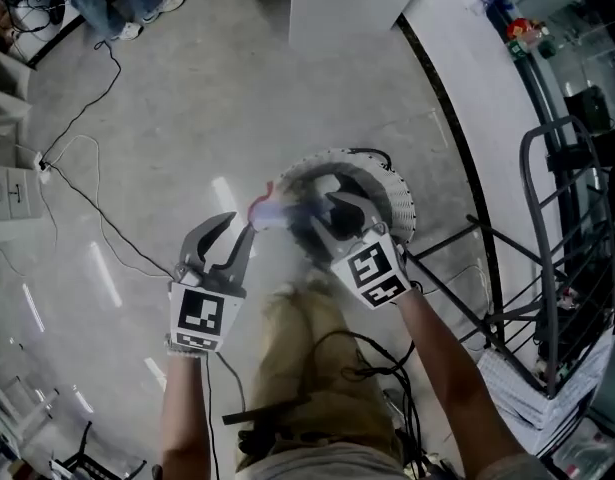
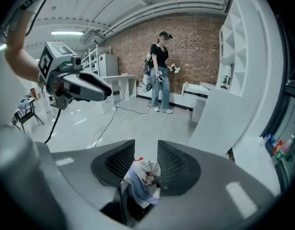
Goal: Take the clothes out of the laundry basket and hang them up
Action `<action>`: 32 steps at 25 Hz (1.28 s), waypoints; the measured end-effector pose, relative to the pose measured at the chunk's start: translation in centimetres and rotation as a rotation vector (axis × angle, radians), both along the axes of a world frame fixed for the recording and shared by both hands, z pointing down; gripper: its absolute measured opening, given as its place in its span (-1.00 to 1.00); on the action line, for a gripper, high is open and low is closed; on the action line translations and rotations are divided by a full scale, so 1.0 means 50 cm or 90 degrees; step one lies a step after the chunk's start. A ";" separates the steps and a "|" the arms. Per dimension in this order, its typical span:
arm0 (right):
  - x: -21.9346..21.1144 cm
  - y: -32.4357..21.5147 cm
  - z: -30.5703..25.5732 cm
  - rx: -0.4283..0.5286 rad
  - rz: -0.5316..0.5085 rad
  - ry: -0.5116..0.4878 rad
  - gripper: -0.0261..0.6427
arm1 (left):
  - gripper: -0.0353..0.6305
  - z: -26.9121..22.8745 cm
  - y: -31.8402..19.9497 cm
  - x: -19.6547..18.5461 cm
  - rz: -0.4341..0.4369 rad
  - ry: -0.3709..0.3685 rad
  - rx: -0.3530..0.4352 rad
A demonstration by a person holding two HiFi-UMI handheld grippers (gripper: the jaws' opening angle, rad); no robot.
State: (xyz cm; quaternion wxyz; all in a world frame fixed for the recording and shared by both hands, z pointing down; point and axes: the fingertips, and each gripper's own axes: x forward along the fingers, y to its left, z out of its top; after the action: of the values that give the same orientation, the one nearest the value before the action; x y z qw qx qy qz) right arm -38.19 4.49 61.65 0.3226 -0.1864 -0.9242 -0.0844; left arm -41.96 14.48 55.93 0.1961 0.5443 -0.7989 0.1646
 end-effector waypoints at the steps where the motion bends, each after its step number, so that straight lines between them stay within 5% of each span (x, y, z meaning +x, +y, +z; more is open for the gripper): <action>1: -0.010 0.003 0.020 -0.001 -0.010 0.002 -0.50 | -0.61 0.015 -0.002 -0.004 -0.004 0.001 -0.001; 21: -0.128 0.087 0.477 -0.035 -0.099 0.151 -0.50 | -0.62 0.323 -0.006 -0.014 -0.032 0.035 -0.021; 28: -0.166 0.120 0.566 -0.034 -0.098 0.151 -0.50 | -0.62 0.379 0.007 -0.020 -0.048 0.039 -0.023; 32: -0.172 0.130 0.586 -0.084 -0.092 0.154 -0.50 | -0.62 0.390 0.008 -0.020 -0.042 0.030 -0.016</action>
State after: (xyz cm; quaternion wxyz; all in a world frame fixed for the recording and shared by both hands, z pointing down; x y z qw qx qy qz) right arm -46.78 10.99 90.96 0.4120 -0.2819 -0.8662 -0.0229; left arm -42.96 14.87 75.41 0.2267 0.5191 -0.8093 0.1552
